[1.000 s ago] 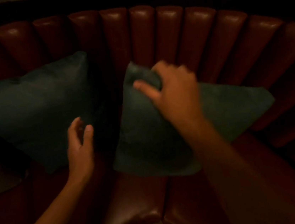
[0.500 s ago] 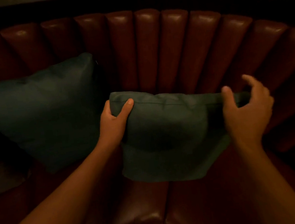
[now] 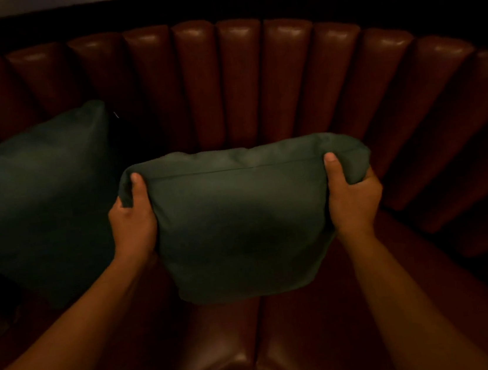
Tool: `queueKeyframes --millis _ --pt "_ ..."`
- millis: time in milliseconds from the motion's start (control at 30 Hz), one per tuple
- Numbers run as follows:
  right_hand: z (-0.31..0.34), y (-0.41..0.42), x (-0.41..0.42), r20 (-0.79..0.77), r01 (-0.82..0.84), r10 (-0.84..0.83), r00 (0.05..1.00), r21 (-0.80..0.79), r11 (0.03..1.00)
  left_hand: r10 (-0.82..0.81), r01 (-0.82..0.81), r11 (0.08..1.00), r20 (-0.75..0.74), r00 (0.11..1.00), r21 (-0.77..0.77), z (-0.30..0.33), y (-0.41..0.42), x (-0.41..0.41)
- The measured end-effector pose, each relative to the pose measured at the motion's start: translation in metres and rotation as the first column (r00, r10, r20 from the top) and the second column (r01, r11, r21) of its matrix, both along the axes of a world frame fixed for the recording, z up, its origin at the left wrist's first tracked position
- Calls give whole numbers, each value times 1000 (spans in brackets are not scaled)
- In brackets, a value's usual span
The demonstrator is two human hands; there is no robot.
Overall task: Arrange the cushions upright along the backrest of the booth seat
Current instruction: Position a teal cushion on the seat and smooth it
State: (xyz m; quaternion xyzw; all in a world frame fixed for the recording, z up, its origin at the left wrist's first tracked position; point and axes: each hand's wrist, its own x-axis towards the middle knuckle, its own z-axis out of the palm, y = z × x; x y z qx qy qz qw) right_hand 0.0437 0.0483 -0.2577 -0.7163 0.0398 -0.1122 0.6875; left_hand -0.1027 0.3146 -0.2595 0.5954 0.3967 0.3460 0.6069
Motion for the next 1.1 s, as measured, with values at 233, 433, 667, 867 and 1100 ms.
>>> queueKeyframes --millis 233,433,667,867,1100 --pt "12 -12 4 129 6 -13 992 53 999 -59 55 994 39 998 93 19 1 1" --pt "10 -29 19 106 -115 119 987 -47 992 -142 204 773 -149 979 601 15 -3 -7" --pt "35 14 22 462 141 395 794 -772 620 -26 845 129 -850 526 519 61 -31 56" --pt "72 63 34 -235 -305 763 603 -951 -52 169 933 -28 -918 359 360 78 -21 80" --pt "62 60 23 -269 -227 757 596 -960 -162 -99 951 -43 -949 300 305 71 -13 62"
